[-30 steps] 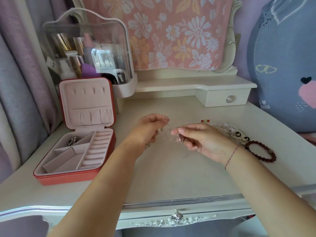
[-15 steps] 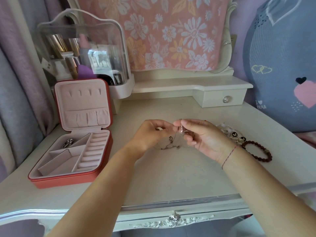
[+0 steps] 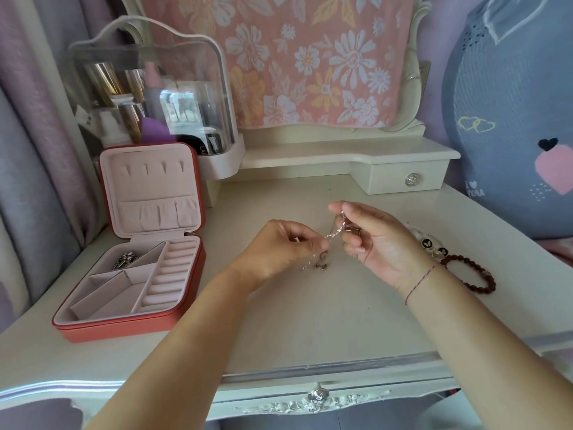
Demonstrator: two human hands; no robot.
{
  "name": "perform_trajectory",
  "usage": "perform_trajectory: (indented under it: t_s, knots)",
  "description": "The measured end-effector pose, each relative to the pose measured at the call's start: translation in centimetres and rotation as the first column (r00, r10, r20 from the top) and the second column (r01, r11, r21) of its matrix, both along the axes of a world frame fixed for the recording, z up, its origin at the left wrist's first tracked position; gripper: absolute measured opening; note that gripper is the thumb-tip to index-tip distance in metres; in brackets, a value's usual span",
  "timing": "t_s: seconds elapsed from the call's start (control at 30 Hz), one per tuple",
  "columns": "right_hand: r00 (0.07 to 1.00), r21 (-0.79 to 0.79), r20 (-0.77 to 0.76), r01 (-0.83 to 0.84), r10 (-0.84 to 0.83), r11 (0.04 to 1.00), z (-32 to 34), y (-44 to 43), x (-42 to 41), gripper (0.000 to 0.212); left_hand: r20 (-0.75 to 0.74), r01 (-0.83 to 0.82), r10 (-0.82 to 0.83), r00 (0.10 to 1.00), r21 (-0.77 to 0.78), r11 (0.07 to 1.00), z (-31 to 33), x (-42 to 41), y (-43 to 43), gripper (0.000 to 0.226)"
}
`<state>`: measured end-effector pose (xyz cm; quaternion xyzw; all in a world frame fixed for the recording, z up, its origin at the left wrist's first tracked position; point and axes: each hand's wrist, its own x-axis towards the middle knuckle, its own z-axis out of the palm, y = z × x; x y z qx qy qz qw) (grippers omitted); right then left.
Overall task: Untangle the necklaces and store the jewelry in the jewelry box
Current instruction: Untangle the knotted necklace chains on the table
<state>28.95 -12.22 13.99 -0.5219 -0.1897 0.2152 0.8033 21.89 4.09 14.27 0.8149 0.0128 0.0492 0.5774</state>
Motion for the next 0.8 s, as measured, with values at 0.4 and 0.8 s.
perform_trajectory:
  t_s: [0.4,0.8]
  knots:
    - [0.993,-0.059,-0.049,0.102,-0.105,0.993,-0.1,-0.4,0.4,0.027,0.078,-0.023,0.083,0.994,-0.573,0.819,1.0,0.2,2.1,0.012]
    - [0.98,0.199,-0.19,0.101,-0.063,0.975,0.7,-1.5,0.8,0.024,0.074,-0.161,0.284,0.956,-0.677,0.718,1.2,0.2,3.0,0.02]
